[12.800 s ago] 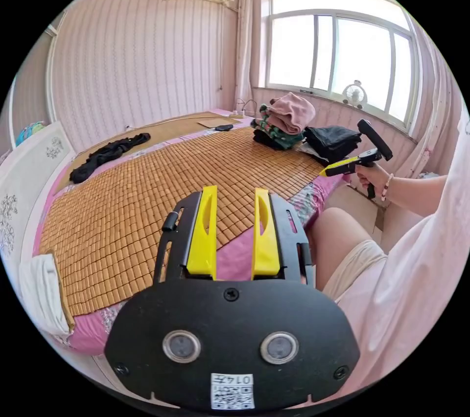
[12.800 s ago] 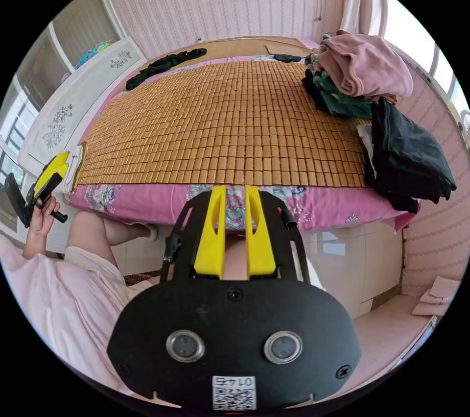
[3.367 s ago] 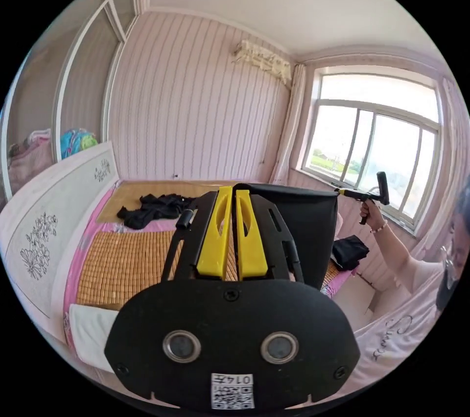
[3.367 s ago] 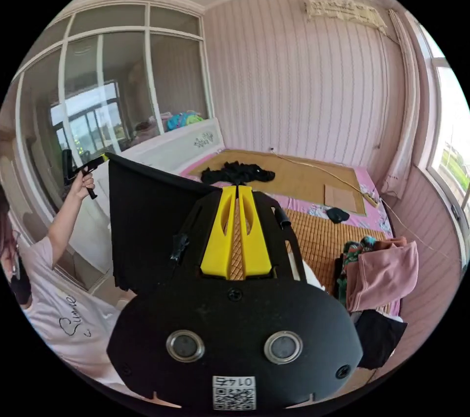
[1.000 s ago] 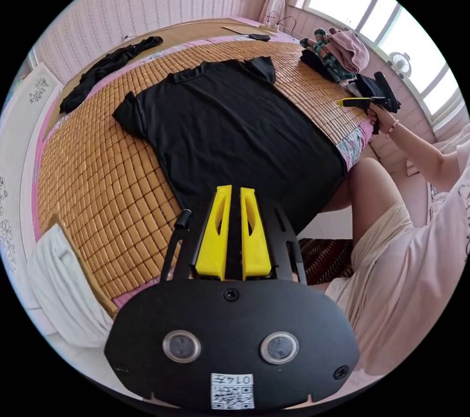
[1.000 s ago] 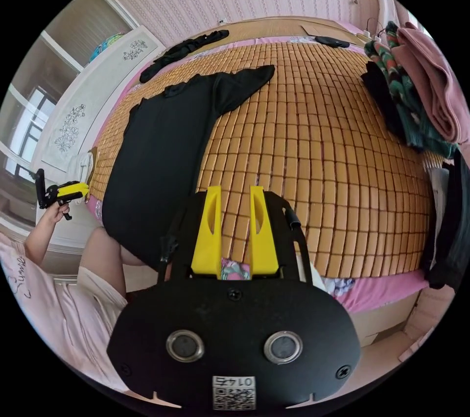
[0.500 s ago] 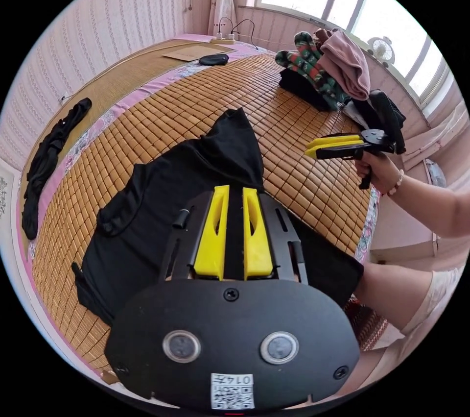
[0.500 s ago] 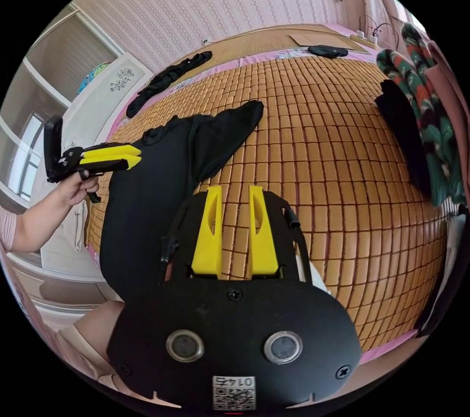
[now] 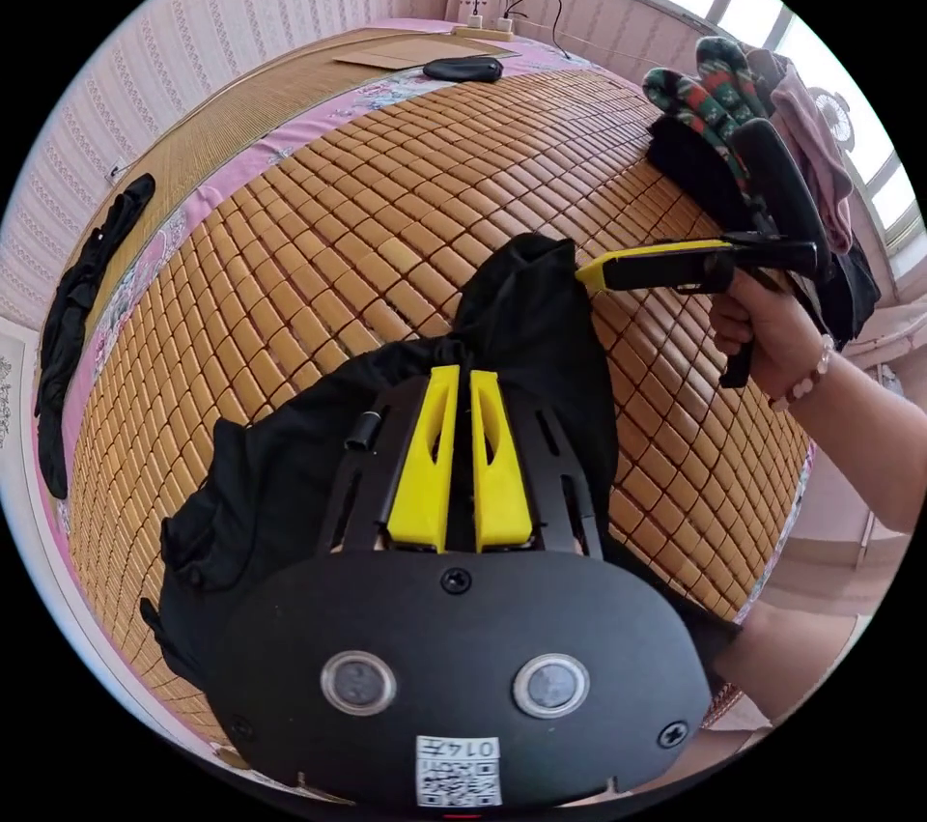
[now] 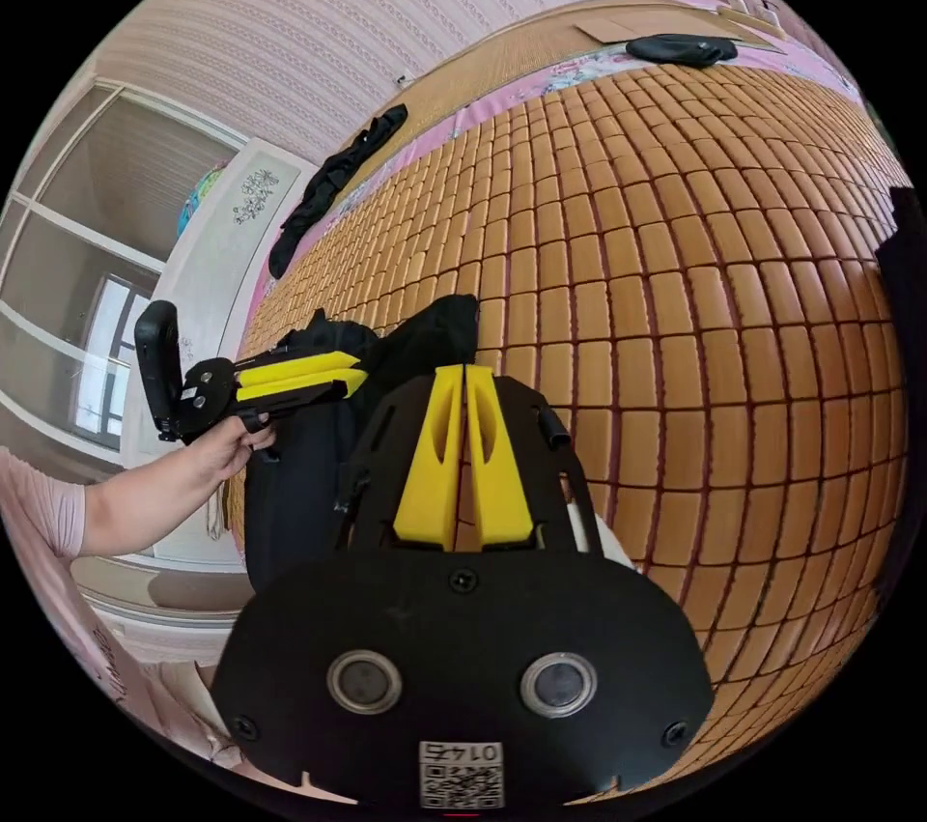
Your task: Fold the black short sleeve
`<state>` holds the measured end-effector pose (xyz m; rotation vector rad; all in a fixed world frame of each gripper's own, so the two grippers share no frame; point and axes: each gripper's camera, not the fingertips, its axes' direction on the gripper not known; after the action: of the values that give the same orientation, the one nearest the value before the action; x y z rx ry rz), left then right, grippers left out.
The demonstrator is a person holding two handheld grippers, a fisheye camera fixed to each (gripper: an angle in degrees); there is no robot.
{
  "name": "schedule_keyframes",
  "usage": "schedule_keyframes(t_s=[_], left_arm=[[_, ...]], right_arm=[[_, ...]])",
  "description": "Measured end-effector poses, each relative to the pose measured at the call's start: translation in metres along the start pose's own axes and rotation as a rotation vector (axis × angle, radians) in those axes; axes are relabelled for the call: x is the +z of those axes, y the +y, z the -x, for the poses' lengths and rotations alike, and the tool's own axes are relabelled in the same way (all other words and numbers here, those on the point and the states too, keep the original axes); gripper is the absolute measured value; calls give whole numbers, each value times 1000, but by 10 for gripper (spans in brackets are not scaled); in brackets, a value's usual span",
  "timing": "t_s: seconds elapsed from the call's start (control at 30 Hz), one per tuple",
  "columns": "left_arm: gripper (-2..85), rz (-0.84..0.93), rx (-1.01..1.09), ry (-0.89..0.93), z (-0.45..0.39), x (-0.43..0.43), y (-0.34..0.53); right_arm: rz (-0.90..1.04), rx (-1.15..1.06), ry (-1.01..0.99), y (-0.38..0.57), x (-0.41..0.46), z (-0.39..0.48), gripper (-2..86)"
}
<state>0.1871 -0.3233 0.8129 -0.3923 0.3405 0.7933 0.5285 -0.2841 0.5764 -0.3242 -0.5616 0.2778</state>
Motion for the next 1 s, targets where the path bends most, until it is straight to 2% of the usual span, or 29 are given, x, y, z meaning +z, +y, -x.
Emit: schedule_keyframes(t_s=[0.1, 0.23, 0.43, 0.53, 0.63, 0.77, 0.87, 1.0], left_arm=[[5, -92, 54, 51, -10, -14, 1], [0, -118, 111, 72, -27, -22, -5], [-2, -210, 83, 200, -37, -40, -16], [-7, -185, 34, 121, -28, -29, -27], [-9, -126, -33, 93, -13, -12, -34], [-10, -34, -97, 29, -4, 5, -41], [-10, -40, -72, 58, -14, 8, -49], [-9, -65, 28, 108, -46, 9, -72]], right_arm=[[-75, 14, -20, 24, -29, -3, -7], [-52, -9, -17, 33, -57, 8, -7], [-108, 20, -58, 47, -141, 49, -3], [-73, -84, -36, 14, -134, 57, 0], [-36, -69, 53, 1, -113, 46, 5], [21, 26, 211, 34, -91, 24, 31], [44, 117, 229, 66, -89, 11, 54], [69, 132, 192, 93, -80, 17, 59]])
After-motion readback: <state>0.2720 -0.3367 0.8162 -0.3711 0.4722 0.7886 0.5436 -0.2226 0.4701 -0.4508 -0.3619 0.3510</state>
